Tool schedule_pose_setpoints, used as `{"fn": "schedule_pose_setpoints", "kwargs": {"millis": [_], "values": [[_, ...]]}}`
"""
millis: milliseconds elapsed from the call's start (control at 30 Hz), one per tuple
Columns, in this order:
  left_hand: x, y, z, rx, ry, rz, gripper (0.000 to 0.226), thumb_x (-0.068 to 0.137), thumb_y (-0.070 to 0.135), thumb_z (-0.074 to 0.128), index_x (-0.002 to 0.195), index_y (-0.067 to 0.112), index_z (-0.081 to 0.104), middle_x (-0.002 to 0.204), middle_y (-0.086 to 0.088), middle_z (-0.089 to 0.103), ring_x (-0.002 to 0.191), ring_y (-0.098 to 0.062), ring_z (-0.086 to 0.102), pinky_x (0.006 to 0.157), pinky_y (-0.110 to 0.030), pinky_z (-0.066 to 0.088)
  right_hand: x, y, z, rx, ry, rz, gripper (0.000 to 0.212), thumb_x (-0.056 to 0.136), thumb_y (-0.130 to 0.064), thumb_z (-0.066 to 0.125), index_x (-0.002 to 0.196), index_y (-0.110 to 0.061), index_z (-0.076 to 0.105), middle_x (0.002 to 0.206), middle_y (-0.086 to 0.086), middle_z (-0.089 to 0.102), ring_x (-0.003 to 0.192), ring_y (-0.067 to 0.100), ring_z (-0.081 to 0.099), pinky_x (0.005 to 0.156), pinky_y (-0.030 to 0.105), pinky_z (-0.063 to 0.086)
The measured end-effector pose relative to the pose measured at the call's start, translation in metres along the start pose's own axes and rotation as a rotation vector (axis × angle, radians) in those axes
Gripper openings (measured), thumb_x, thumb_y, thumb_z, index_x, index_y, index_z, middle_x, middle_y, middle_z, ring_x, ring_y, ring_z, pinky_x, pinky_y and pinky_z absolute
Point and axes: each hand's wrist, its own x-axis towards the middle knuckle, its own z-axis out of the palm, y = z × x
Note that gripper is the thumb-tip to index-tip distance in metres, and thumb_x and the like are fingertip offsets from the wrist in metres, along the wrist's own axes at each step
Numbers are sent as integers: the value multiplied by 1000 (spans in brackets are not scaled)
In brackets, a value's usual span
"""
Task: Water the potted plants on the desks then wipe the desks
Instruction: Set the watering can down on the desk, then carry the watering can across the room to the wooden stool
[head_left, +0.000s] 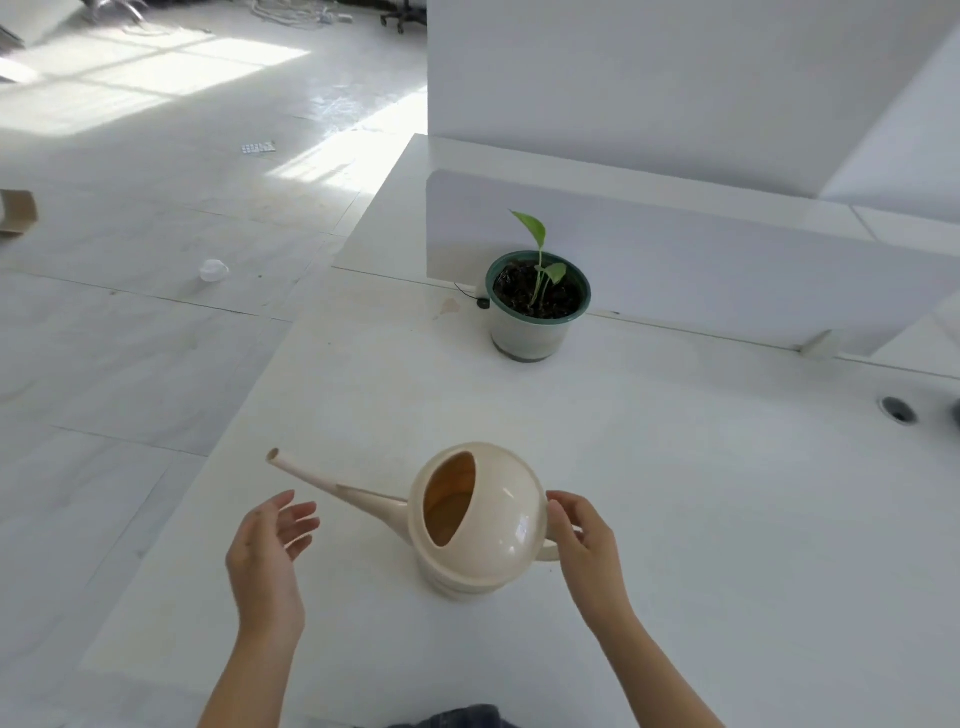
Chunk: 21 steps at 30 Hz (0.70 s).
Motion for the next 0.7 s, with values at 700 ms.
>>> {"fn": "schedule_pose_setpoints", "kwargs": {"millis": [700], "values": [[14, 8, 38, -32, -496, -88, 18, 96, 14, 36, 110, 15, 47, 92, -4, 61, 88, -19, 57, 76, -30, 44, -32, 13, 5, 116, 135, 217, 31, 91, -28, 48, 66, -9, 46, 67, -2, 49, 67, 10, 46, 66, 24, 35]]}}
